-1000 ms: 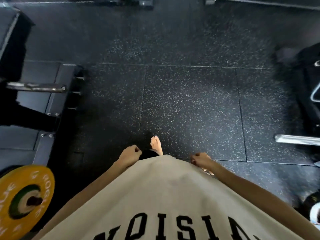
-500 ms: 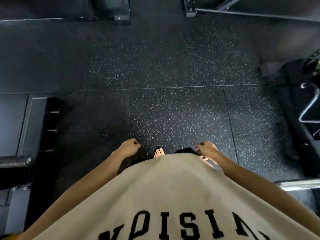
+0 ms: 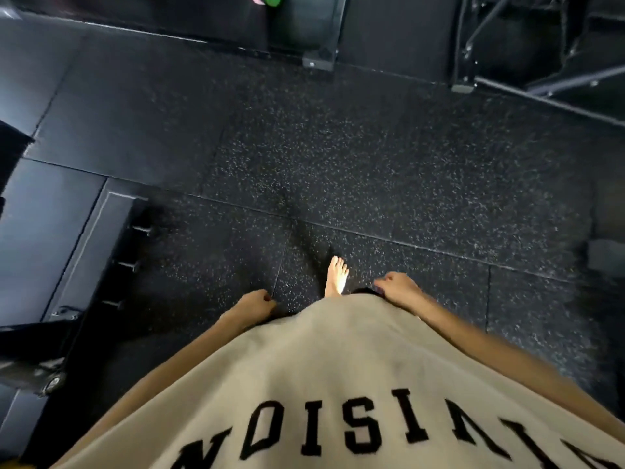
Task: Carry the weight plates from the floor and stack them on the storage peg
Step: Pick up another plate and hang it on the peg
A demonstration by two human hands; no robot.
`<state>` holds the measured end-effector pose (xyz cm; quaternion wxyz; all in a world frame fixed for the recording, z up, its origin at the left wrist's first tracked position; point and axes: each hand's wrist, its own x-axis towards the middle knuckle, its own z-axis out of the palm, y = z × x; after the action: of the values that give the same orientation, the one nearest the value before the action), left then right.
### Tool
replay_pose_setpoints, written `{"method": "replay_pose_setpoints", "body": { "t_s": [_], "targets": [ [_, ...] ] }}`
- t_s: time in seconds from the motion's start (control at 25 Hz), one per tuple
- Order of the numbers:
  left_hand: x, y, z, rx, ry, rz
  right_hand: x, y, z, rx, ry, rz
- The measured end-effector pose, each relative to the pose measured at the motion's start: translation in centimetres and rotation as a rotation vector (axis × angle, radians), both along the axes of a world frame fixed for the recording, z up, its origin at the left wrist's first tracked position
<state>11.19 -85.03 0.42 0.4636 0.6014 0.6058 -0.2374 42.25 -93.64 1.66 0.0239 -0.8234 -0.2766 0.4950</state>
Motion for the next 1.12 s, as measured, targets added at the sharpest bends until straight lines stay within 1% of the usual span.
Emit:
{"method": "replay_pose_setpoints", "body": {
  "t_s": [0.12,0.2,0.36,0.44,0.52,0.56,0.68,0.8,0.96,1.04,1.12],
  "targets": [
    [0.8,8.6,1.3,0.149,0.024,0.201,2.9,11.5,1.0,0.01,0.038,0.001],
    [0.8,13.5,1.9,0.215,0.043,0.344,3.5,18.1,1.4,-0.008,0.047,0.074],
    [0.4,21.0,0.2,0.215,0.043,0.492,1.8,30.3,0.9,-0.059,0.048,0.286],
    [-0.4,25.1,-1.0,0.179,0.027,0.576,0.1,36.4,-0.1,-0.089,0.042,0.396],
    [-2.3,31.1,-1.2,0.129,0.018,0.644,-1.3,43.0,-0.5,-0.099,-0.016,0.484],
    [-3.7,34.1,-0.6,0.123,0.018,0.632,-2.1,46.0,-0.1,-0.097,-0.061,0.539],
    [-9.2,44.4,1.3,0.15,0.013,0.624,-6.3,57.0,1.3,-0.083,-0.097,0.632],
    [-14.2,52.9,2.1,0.188,0.013,0.708,-11.1,67.8,1.9,0.031,-0.082,0.637],
    [-18.0,60.3,1.4,0.101,-0.019,0.849,-17.7,78.3,0.8,0.048,-0.063,0.779],
    [-19.6,63.6,0.9,0.027,-0.022,0.876,-21.1,83.7,0.1,0.034,-0.077,0.883],
    [-21.6,67.0,0.3,0.007,-0.016,0.919,-24.9,90.2,-0.5,0.037,-0.074,0.979]
  ]
}}
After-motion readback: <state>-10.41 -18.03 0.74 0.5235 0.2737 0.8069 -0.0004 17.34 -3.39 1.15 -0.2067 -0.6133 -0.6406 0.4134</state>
